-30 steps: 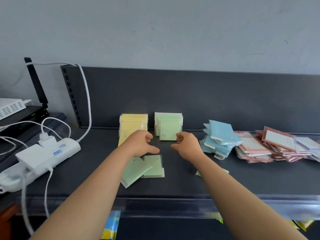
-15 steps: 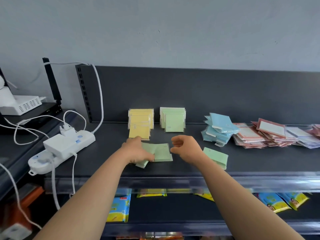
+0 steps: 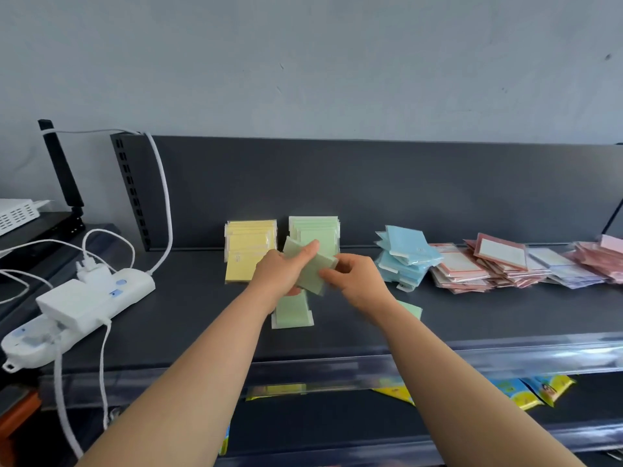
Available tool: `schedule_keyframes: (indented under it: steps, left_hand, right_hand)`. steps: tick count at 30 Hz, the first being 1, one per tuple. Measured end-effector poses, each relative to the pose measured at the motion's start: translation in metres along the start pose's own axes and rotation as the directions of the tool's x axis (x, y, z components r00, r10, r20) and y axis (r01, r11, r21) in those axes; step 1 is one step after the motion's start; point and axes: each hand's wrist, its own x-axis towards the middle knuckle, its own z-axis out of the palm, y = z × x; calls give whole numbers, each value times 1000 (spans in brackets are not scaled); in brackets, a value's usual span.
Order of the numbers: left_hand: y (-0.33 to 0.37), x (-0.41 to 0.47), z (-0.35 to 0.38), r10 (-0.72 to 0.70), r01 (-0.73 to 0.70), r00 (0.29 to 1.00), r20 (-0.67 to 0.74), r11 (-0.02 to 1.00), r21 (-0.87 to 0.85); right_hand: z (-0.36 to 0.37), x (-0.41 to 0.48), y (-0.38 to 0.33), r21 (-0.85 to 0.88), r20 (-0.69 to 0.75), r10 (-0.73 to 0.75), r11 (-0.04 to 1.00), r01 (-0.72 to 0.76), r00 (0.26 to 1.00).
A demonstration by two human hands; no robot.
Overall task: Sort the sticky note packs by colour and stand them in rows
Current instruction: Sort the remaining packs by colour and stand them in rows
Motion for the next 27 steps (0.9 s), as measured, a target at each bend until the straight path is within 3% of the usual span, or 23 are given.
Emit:
schedule_keyframes:
  steps: [5,8,13,27]
  left_hand:
    - [0,20,3,44,-56,997,61,972,226]
    - [-6,39,8,153,-144,988,1,929,342]
    - [-13,67,17,232,-145,968,-99,835,530]
    - [-23,112,28,163,-59,975,-149,841,537]
  right_hand:
    - [-13,28,11,4,-10,60,998,-60,998]
    - [-14,46,17,34,-42,88,996,-87,995]
    - [-11,82,31,119,-168,201,976,-182,965]
    - [10,118,55,-140,-142,202,965,-222,969]
